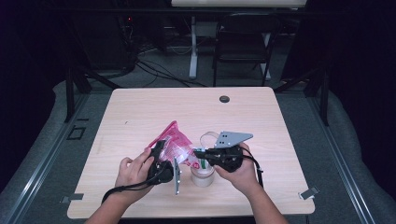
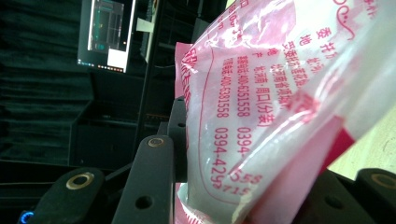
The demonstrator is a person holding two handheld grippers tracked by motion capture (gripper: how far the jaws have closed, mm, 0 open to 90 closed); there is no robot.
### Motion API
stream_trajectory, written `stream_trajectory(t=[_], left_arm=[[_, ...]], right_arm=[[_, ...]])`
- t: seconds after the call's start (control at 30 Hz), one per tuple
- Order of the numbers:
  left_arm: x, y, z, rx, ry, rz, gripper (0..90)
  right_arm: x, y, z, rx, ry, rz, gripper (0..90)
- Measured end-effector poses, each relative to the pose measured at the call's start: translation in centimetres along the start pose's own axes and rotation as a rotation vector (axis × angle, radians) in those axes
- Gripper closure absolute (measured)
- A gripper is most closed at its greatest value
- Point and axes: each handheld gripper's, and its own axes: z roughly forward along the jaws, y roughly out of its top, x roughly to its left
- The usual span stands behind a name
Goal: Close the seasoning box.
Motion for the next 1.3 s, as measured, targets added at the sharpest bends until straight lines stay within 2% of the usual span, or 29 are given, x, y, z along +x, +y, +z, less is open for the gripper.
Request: stream_trajectory(t=[0.27,0.5,0.73,0.9,1.0,1.23,1.3], left_arm=[[-0.4,-0.2,0.1,0.004,-0.019,-0.06,70.8],[-1.0,-0.6,0.1,0.006,-0.028,-0.096,71.7],[-1.4,-1.1,0.1,0.004,-0.058,-0.193,72.0],[-1.4,-1.2,0.0,-0.011,-0.077,-0.233,72.4],[-1.6,-1.4,0.0,-0.021,-0.09,-0.274,72.5],[-2.1,-1.9,-0.1,-0.034,-0.109,-0.33,72.6],[-2.2,-2.0,0.0,-0.038,-0.128,-0.356,72.6]], right_arm=[[0.1,0.1,-0.2,-0.003,-0.002,-0.009,89.0],[0.5,0.3,0.0,-0.002,0.0,-0.021,89.0],[0.8,0.5,0.1,-0.004,0.003,-0.033,89.0],[1.0,0.7,0.0,-0.012,0.007,-0.037,88.9],[1.1,0.7,-0.1,-0.017,0.014,-0.036,88.9],[1.4,0.8,0.2,-0.019,0.027,-0.039,88.5],[1.6,0.8,0.3,-0.019,0.026,-0.042,88.3]])
